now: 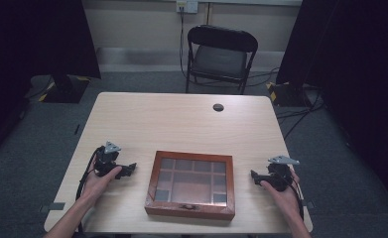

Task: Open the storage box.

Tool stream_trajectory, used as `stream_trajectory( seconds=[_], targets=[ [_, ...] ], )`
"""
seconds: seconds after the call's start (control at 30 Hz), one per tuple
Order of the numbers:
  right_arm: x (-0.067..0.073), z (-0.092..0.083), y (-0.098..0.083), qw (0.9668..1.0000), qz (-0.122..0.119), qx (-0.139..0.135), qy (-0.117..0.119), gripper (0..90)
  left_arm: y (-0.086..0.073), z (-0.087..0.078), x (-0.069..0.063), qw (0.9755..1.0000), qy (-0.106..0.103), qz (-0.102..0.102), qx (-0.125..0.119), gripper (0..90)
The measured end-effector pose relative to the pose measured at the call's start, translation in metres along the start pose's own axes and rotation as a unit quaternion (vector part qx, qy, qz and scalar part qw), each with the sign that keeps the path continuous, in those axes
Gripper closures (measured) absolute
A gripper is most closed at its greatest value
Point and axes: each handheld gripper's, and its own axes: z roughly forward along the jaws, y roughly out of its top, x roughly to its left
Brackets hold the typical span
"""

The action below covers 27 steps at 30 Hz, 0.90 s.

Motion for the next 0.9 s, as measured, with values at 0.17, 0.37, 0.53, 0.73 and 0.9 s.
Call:
stream_trajectory(
  seconds=[0.17, 0.37, 0.53, 0.73, 0.9],
  targets=[
    [0.0, 0.0, 0.0, 1.0, 0.0, 0.0, 0.0, 12.1, 0.001, -0.001, -0.001, 0.9999, 0.002, -0.011, 0.001, 3.7],
    [0.0, 0.0, 0.0, 1.0, -0.001, 0.0, 0.001, 12.1, 0.002, -0.005, -0.001, 0.9999, 0.004, -0.016, 0.0, 16.2],
    [0.0, 0.0, 0.0, 1.0, -0.001, 0.0, 0.001, 12.1, 0.005, -0.01, -0.007, 0.9995, -0.03, -0.005, -0.011, 20.5],
    [0.0, 0.0, 0.0, 1.0, -0.001, 0.0, 0.001, 12.1, 0.012, -0.023, -0.022, 0.9956, -0.081, 0.015, -0.045, 24.6],
    [0.0, 0.0, 0.0, 1.0, -0.001, 0.0, 0.001, 12.1, 0.015, -0.028, -0.033, 0.9906, -0.119, 0.029, -0.063, 25.0]
  ],
)
